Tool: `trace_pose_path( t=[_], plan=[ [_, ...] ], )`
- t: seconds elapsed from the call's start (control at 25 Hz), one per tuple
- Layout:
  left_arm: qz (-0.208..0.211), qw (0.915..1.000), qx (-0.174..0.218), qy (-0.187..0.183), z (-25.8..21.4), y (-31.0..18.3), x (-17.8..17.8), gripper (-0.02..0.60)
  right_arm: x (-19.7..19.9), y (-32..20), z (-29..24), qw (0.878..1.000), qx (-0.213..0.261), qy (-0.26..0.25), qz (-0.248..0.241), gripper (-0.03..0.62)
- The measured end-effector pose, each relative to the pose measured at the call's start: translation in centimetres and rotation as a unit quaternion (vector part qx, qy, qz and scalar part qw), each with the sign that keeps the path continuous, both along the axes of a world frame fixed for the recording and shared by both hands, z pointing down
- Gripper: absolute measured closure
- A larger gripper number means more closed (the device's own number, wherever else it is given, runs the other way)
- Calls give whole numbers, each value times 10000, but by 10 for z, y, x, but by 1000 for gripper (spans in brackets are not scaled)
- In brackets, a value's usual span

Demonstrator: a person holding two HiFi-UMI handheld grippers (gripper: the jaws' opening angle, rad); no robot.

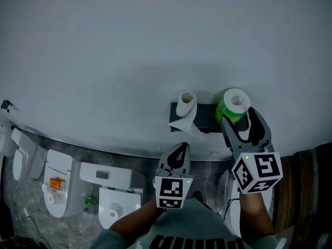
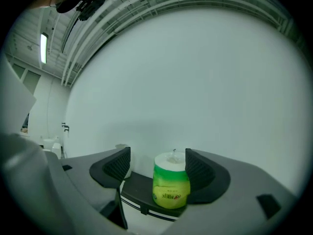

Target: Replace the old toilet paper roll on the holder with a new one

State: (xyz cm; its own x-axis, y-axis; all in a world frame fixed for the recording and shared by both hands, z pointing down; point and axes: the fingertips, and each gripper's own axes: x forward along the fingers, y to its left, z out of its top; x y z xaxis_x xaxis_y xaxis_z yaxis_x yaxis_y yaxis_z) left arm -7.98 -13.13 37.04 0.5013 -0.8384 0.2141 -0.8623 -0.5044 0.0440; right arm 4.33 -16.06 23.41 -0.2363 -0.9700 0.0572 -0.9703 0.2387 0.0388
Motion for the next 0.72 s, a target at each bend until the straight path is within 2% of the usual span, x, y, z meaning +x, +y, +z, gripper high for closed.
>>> trace_pose_path(
  t=[0.4, 0.72],
  plan=[
    [119, 9998, -41, -162, 5, 5, 27, 575, 31, -14, 45, 9987, -479, 99, 122, 249],
    [61, 9996, -68, -277, 9, 2, 36, 575, 32, -29, 67, 9977, -664, 14, -147, 185]
  ],
)
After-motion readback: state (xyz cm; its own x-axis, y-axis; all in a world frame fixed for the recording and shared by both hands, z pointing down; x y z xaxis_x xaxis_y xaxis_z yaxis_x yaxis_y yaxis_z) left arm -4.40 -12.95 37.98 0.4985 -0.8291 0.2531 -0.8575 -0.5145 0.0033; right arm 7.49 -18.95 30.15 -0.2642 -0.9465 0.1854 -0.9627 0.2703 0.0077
